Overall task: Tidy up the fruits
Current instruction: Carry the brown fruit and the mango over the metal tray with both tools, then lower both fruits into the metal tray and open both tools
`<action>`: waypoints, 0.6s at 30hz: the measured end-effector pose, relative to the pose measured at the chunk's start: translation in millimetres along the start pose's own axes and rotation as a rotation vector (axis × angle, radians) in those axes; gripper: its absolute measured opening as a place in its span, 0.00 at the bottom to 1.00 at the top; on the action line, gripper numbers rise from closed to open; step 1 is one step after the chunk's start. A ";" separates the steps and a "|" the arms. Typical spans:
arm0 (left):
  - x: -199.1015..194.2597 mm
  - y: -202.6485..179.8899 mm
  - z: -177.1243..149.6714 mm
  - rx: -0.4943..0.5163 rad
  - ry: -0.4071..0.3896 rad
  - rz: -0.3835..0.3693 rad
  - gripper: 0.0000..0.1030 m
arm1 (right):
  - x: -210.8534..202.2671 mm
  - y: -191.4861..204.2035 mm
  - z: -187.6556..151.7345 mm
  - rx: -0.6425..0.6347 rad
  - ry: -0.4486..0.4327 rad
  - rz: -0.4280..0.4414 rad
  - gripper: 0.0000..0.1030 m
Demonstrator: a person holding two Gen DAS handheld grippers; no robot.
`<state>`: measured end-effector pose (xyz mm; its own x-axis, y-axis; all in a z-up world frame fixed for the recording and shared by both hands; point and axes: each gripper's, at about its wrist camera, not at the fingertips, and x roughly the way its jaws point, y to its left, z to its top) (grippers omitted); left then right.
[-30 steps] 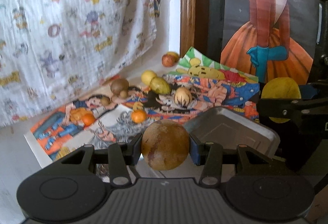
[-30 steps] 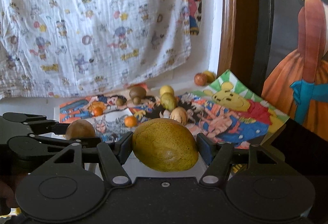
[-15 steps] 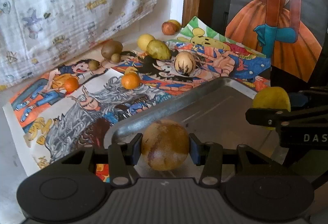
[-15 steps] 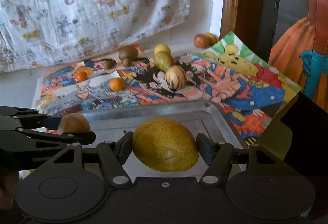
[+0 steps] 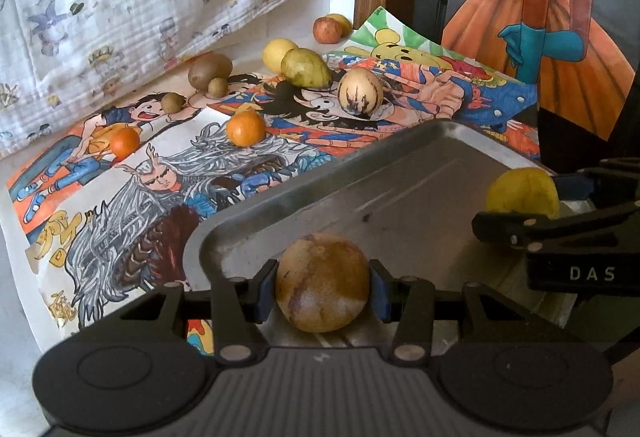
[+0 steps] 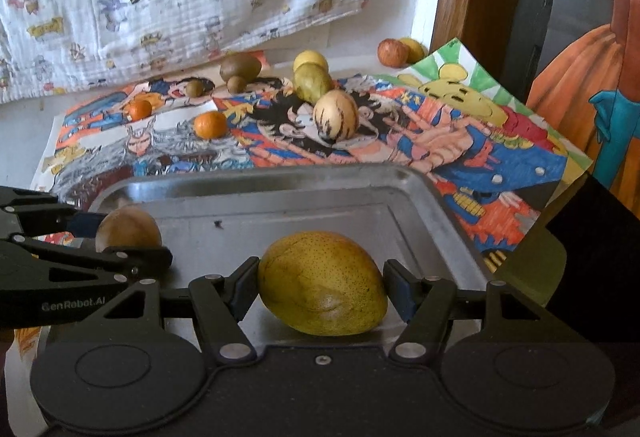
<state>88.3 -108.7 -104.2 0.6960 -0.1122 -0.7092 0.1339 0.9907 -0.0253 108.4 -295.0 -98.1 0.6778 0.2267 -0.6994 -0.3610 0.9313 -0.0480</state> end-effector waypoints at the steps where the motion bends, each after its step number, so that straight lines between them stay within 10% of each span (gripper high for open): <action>1: -0.3 -0.2 0.0 0.002 -0.001 0.001 0.50 | 0.5 0.9 -1.6 -0.003 -0.001 -0.002 0.66; 18: -9.6 1.9 0.5 0.005 -0.018 0.006 0.51 | -4.1 0.5 -2.2 0.008 0.005 0.005 0.69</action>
<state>82.2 -105.8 -97.2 0.7096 -0.1077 -0.6963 0.1330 0.9910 -0.0177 104.1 -296.1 -96.8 0.6729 0.2302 -0.7030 -0.3593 0.9324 -0.0386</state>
